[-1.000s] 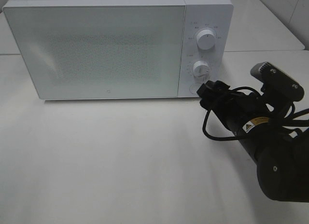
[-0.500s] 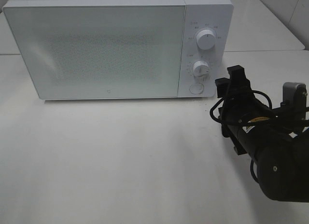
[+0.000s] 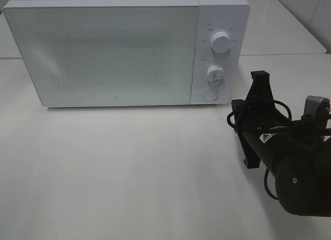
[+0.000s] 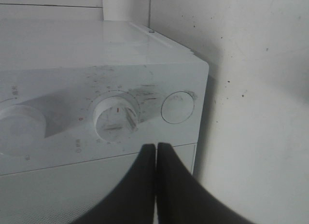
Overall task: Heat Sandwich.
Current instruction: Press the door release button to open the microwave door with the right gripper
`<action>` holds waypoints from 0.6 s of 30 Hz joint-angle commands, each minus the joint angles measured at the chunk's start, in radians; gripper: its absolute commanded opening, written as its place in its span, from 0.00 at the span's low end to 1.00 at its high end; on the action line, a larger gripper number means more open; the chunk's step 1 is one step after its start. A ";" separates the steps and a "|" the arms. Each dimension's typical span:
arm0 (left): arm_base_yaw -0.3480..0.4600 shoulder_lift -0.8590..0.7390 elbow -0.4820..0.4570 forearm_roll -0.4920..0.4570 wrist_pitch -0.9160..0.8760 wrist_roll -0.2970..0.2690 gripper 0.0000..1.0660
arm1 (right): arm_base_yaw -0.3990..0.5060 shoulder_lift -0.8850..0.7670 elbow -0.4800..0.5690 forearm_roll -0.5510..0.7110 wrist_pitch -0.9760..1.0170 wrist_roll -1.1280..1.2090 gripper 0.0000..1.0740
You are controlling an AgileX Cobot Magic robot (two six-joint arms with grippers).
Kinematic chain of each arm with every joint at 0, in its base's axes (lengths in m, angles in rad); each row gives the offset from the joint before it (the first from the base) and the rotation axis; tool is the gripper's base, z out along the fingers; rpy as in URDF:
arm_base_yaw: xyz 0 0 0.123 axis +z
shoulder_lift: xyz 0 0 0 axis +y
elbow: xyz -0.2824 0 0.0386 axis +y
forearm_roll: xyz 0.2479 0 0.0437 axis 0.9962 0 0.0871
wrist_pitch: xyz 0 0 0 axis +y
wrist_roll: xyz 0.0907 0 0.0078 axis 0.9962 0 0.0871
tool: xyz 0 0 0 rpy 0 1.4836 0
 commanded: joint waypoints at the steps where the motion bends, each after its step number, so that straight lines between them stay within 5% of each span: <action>1: -0.001 -0.023 0.004 0.001 0.003 -0.004 0.95 | 0.005 -0.004 -0.006 -0.008 0.012 0.020 0.00; 8: -0.001 -0.023 0.004 0.001 0.003 -0.004 0.95 | -0.004 -0.004 -0.009 -0.011 0.049 0.030 0.00; 18: -0.001 -0.023 0.004 0.001 0.003 -0.004 0.95 | -0.101 0.071 -0.123 -0.169 0.164 0.056 0.00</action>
